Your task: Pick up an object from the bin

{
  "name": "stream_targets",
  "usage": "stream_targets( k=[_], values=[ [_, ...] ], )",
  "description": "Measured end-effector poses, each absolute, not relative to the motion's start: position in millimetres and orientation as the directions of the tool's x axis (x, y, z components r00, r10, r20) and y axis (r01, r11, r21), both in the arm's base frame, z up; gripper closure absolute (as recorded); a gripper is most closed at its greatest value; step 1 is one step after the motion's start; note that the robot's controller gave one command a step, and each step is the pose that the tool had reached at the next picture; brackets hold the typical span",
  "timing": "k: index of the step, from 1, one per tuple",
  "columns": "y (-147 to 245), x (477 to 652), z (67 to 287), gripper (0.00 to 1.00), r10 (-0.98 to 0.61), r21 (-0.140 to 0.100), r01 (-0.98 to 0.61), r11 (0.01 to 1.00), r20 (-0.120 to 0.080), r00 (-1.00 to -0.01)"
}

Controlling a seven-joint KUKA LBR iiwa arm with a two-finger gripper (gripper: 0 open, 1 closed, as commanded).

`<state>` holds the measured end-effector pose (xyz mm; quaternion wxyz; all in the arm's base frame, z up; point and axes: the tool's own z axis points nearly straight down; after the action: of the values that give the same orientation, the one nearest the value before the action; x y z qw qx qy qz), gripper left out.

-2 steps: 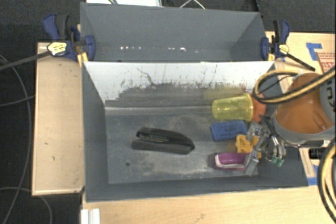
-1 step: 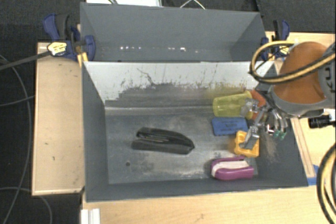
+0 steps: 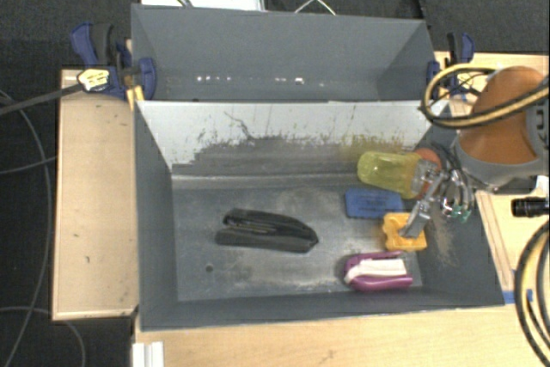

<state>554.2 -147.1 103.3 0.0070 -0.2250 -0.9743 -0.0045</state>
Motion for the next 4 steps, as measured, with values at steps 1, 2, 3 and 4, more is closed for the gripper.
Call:
stream_targets(
  k=[1,2,3,4],
  values=[
    [-135,540.6,106,0.00,0.378,0.002,0.378,0.926,-0.005,-0.926],
    [-141,539.9,80,1.00,0.278,0.016,0.279,0.960,0.036,-0.960],
    [-141,539.9,80,1.00,0.277,0.016,0.278,0.960,0.036,-0.960],
    [-141,540.1,82,1.00,0.277,0.017,0.277,0.961,0.034,-0.960]
  ],
)
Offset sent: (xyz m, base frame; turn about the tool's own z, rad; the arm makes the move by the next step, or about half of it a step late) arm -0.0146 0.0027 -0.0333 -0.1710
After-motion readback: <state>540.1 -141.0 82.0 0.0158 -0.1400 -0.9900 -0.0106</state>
